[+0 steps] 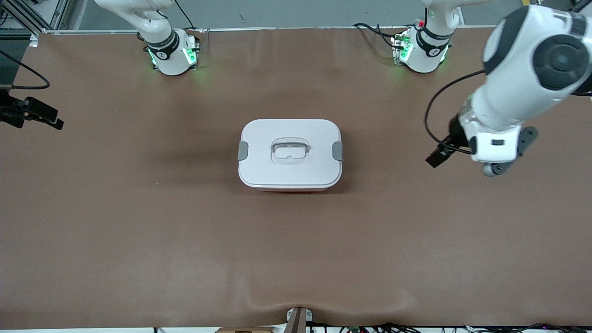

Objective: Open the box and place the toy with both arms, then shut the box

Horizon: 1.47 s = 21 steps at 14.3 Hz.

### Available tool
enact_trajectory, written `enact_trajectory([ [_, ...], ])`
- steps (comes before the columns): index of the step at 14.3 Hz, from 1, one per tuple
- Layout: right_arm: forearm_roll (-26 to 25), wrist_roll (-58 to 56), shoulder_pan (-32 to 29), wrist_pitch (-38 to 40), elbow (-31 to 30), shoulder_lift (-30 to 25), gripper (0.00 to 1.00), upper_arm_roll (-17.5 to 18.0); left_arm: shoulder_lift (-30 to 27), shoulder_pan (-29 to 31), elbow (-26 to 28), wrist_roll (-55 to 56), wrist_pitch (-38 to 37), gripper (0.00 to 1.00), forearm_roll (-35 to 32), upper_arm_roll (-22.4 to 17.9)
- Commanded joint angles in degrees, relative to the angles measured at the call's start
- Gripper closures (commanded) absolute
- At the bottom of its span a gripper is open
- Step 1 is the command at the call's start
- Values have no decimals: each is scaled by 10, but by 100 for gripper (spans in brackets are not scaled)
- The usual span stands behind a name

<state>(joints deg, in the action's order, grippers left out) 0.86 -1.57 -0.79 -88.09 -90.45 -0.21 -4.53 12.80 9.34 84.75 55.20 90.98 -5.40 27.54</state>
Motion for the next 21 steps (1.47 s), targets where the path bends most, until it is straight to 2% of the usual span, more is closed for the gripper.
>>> enact_trajectory([
  [1,6,-3,-6,7,5,-3,0,3,-1,49,-13,-124,-21,0,4,7],
  [4,7,-3,-8,3,5,-2,0,3,-3,67,-19,-237,-33,0,-1,2],
  [6,7,-4,-7,-1,5,0,0,3,-5,67,-31,-265,-52,0,-1,3],
  [9,6,-4,-10,0,4,0,0,2,-47,67,-35,-322,-68,0,-1,-3],
  [10,7,-4,-10,-1,4,-1,0,2,-55,53,-34,-371,-70,0,-1,-26],
  [12,7,-4,-9,-1,3,0,0,2,-79,-31,-9,-444,-78,0,13,-141],
  [13,7,-4,-9,-1,3,0,0,2,-96,-68,6,-457,-78,0,27,-190],
  [14,7,-4,-9,-1,3,0,0,2,-109,-88,21,-458,-78,0,41,-221],
  [17,7,-4,-8,2,2,0,0,2,-160,-142,80,-480,-69,0,61,-280],
  [20,6,-4,-7,0,4,0,0,2,-198,-149,124,-480,-49,0,63,-282],
  [21,7,-4,-5,1,4,-1,0,3,-199,-151,124,-480,-49,0,62,-277],
])
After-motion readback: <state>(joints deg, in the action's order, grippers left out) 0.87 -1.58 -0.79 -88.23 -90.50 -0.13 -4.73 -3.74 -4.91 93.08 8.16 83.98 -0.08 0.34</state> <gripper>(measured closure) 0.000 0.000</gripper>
